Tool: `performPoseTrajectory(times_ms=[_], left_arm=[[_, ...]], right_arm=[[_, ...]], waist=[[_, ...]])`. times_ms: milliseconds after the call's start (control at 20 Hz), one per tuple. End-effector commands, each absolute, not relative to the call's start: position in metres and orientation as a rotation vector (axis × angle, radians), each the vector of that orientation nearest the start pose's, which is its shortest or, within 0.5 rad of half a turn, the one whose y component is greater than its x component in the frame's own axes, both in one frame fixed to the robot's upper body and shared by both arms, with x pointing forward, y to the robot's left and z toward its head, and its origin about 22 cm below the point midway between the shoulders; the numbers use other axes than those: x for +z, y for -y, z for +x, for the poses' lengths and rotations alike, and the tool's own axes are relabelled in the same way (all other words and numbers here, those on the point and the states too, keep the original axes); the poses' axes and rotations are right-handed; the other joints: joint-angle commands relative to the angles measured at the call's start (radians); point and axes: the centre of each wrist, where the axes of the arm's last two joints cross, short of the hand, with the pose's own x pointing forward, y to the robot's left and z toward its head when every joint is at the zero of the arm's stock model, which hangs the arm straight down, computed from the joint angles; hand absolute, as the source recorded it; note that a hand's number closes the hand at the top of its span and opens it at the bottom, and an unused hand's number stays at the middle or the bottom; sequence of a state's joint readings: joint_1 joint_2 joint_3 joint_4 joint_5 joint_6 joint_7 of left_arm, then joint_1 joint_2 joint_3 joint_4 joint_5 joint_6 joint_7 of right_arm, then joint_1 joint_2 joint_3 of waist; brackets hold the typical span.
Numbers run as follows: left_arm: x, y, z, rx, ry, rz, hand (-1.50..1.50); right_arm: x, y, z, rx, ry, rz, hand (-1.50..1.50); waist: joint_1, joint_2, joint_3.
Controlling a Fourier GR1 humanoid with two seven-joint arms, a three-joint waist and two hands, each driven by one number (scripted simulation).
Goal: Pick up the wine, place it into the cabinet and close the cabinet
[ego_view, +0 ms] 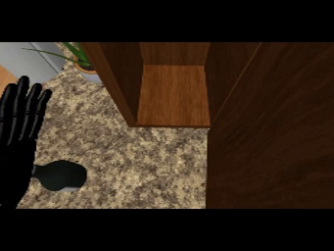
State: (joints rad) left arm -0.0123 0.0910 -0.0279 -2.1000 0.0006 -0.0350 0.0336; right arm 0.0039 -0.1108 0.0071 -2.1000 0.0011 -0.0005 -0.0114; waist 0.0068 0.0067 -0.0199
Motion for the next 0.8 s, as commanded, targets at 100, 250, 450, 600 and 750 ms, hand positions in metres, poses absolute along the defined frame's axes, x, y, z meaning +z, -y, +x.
performPoseTrajectory(times_ms=[100,250,450,600,750], left_arm=[[0.133,-0.263,0.21,-0.33,2.116,-0.336,-1.5],[0.137,-0.26,0.205,-0.527,2.084,-0.645,-1.5],[0.12,-0.288,0.194,-0.515,1.838,-0.794,-1.5],[0.126,-0.318,0.186,-0.535,1.786,-0.872,-1.5],[0.155,-0.346,0.183,-0.538,1.775,-0.896,-1.5]], right_arm=[[0.129,0.242,0.195,0.113,2.11,-0.081,-1.5],[0.13,0.242,0.187,0.076,2.095,-0.084,-1.5],[0.128,0.219,0.173,0.113,1.962,0.216,-1.5],[0.143,0.213,0.149,0.103,1.958,0.241,-1.5],[0.163,0.216,0.138,0.137,1.95,0.231,-1.5]], waist=[[-0.012,-0.009,0.017],[-0.02,-0.018,0.014],[0.001,-0.016,0.017],[-0.005,-0.017,0.018],[0.001,-0.013,0.019]])
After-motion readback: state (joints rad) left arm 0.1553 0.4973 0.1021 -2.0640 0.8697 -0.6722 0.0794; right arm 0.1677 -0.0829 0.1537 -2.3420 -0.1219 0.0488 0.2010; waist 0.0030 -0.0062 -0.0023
